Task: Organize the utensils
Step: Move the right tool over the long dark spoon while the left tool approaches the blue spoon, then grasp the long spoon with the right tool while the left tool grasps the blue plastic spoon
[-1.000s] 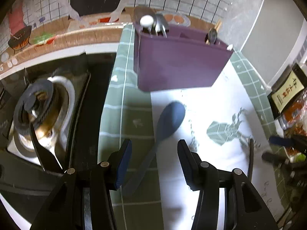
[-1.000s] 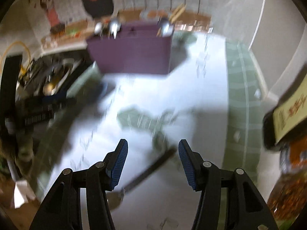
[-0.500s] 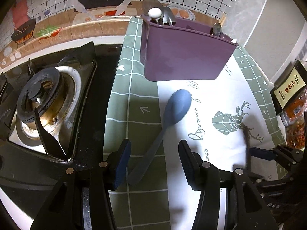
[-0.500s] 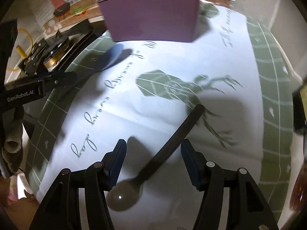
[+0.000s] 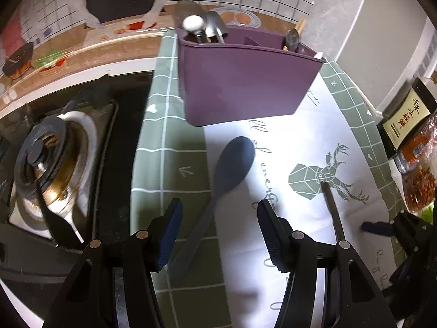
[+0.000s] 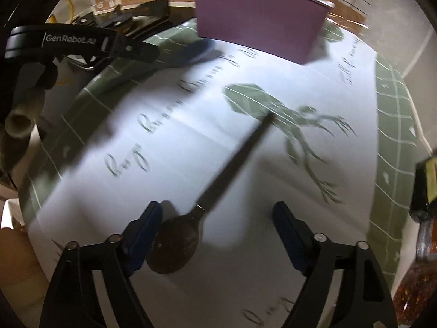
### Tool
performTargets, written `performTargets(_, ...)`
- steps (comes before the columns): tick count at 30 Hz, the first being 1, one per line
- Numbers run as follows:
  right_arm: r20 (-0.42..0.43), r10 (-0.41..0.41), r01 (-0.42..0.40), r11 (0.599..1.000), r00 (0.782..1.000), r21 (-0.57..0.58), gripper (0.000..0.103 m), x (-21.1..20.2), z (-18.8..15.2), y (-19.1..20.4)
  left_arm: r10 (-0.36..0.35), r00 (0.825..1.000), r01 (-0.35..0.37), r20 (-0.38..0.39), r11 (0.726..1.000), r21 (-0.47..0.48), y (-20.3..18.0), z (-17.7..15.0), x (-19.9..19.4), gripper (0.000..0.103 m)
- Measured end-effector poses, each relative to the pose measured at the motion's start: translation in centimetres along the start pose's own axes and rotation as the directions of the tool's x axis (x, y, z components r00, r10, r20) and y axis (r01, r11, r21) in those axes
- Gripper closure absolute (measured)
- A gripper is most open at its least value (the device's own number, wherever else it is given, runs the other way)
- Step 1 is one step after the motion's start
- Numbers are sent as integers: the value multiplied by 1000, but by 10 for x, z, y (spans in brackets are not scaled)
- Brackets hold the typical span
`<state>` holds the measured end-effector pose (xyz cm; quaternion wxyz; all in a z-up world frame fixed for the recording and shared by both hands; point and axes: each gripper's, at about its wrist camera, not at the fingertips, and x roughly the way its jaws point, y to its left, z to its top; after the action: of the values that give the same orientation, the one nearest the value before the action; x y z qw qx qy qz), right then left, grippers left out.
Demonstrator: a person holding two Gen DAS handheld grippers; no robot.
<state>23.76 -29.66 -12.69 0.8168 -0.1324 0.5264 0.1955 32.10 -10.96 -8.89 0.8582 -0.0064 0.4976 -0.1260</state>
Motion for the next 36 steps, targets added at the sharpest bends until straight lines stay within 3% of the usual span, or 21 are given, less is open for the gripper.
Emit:
performTargets(5,-2,-22,22,992,1000,121,5,3,-12,-32,-60,998,61,-14,998,32,-8,8,12,45)
performTargets(9,5,-34,33,989,999,144,2,5,-13,-35,-75,997,77,-28,994,76,-9,21,26,45)
performTargets(15,13,-42,40,987,999,158,1,8,-11,-32,21,997,-12,-78,993,119,-16,43,59,45)
performTargets(19,23,-43,39,986,999,161,1,8,-11,-30,37,996,-28,-79,993,114,-23,47,67,46)
performTargets(23,22,-44,40,984,999,174,0,8,-13,-31,58,997,-51,-58,991,122,-31,43,66,63)
performTargets(36,-7,-56,56,979,998,194,0,10,-10,-28,-52,997,56,50,996,-70,-16,-1,-2,63)
